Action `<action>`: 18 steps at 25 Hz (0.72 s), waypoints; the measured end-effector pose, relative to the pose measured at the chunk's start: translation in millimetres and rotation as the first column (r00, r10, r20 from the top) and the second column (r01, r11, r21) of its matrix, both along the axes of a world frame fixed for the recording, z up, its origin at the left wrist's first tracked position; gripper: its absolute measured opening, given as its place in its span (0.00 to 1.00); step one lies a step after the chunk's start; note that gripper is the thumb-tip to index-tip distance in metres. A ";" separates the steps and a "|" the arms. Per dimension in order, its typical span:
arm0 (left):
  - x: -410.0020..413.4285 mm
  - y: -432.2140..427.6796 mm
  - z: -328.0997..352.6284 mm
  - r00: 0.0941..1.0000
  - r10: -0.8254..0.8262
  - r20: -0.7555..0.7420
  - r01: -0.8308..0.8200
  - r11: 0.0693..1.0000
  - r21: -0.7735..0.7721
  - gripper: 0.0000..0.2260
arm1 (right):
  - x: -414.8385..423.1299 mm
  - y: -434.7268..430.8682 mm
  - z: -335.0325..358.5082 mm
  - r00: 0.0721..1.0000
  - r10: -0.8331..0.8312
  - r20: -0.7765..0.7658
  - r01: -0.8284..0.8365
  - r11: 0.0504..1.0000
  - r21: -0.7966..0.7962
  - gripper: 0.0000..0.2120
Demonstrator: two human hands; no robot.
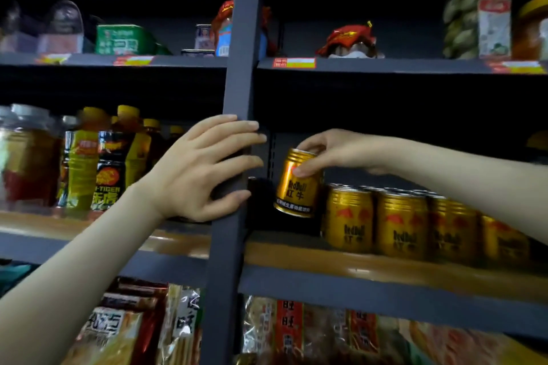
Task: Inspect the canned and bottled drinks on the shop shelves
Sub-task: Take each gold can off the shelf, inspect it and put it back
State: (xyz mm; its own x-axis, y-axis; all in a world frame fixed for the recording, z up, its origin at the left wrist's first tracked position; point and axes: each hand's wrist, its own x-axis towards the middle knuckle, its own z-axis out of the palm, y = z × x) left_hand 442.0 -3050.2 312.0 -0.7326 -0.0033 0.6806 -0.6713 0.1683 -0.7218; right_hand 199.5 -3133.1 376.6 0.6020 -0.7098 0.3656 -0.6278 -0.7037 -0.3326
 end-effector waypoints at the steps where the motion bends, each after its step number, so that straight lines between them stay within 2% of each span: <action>1: 0.4 -1.0 0.7 1.000 0.020 0.023 -0.020 1.000 0.006 0.20 | 4.3 -12.1 0.7 0.999 -0.012 -0.046 0.012 1.000 0.007 0.28; 5: 1.1 -4.0 2.6 0.999 0.029 0.030 -0.031 0.998 0.055 0.23 | 19.1 -52.9 -5.7 0.965 -0.069 -0.252 0.052 0.996 -0.073 0.33; 8: 1.8 -8.6 4.2 1.000 -0.002 0.026 0.000 0.998 0.058 0.23 | 26.3 -71.0 -11.2 0.935 -0.076 -0.348 0.060 0.997 -0.057 0.35; 12: 3.2 -13.3 3.8 0.996 -0.067 0.056 0.065 0.997 0.028 0.18 | 26.7 -84.3 -9.4 0.913 -0.039 -0.406 0.069 0.996 0.057 0.34; 15: 4.9 -14.4 5.3 0.993 -0.088 0.078 0.088 0.996 0.002 0.17 | 20.5 -88.9 6.8 0.926 0.055 -0.374 0.036 0.972 0.231 0.33; 18: 4.2 -14.1 5.0 0.993 -0.077 0.085 0.078 0.997 -0.004 0.17 | 15.7 -96.2 16.7 0.914 0.151 -0.378 -0.030 0.951 0.308 0.26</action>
